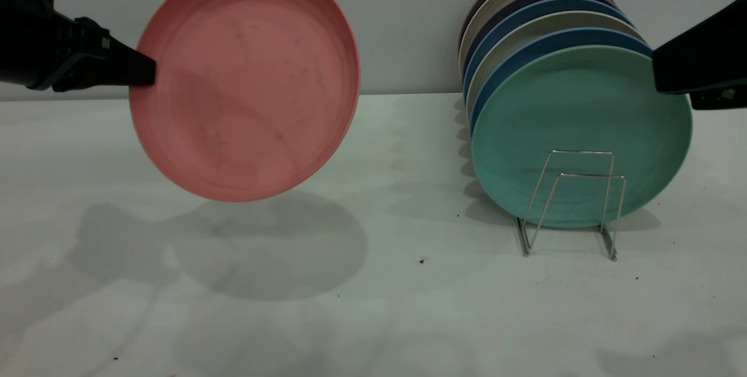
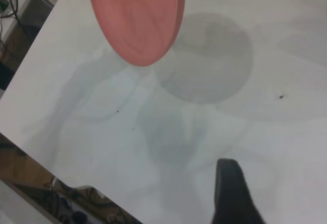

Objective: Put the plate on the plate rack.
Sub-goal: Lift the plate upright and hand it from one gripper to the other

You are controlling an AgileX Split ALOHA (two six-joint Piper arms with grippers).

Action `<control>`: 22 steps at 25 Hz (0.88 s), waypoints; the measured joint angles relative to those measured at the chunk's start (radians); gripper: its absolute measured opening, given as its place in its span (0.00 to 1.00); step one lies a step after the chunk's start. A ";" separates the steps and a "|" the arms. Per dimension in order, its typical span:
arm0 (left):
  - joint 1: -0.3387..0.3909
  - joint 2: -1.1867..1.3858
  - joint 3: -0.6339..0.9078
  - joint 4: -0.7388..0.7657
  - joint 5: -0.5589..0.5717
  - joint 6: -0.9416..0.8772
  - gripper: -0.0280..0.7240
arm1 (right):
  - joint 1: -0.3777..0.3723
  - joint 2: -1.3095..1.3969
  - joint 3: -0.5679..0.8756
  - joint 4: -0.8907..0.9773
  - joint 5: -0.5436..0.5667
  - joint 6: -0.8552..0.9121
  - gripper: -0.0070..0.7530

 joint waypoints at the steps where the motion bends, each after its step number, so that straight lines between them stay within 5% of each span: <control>1: 0.000 0.000 0.000 0.000 0.004 -0.001 0.05 | 0.000 0.011 -0.001 0.013 -0.002 -0.014 0.62; 11: -0.021 0.000 0.000 0.019 0.010 -0.075 0.05 | 0.000 0.175 -0.005 0.249 0.029 -0.263 0.62; 22: -0.225 0.000 0.000 0.020 -0.079 -0.107 0.05 | 0.087 0.345 -0.007 0.416 0.046 -0.455 0.62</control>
